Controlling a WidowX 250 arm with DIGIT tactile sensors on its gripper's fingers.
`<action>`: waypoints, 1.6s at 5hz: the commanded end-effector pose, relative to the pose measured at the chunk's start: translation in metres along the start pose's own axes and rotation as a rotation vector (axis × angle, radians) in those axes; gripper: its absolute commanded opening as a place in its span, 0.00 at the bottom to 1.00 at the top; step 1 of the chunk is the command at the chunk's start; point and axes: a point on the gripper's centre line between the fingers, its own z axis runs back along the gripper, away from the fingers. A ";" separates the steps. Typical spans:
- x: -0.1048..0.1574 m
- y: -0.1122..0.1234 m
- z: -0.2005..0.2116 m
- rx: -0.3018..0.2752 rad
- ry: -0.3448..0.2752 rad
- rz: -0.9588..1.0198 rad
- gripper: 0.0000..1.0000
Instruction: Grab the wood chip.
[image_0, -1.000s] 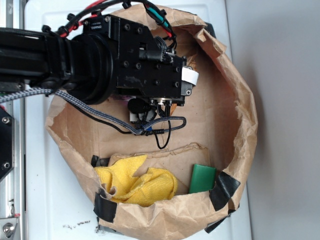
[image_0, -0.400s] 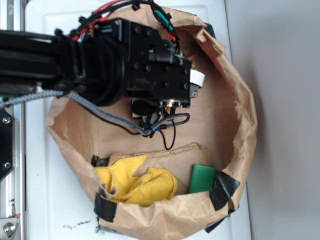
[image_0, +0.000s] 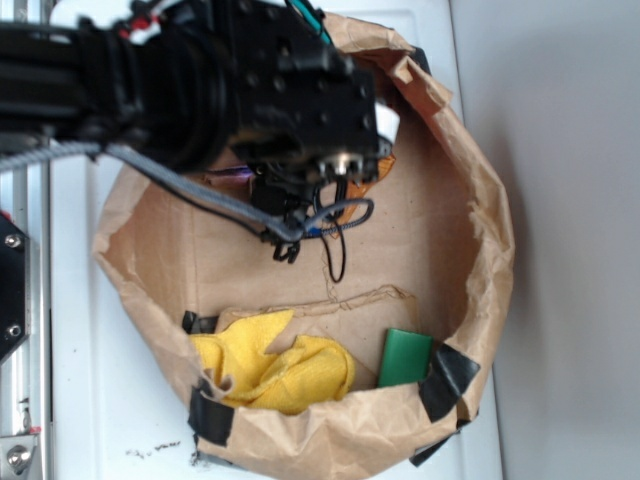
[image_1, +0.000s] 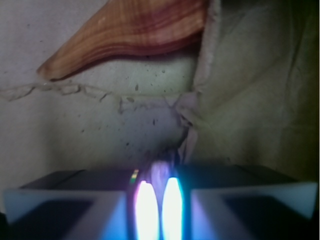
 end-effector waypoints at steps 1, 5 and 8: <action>-0.002 0.021 0.050 -0.091 -0.084 0.021 0.00; -0.007 -0.015 0.014 0.009 -0.090 -0.057 1.00; 0.012 -0.012 -0.018 0.080 -0.053 -0.031 1.00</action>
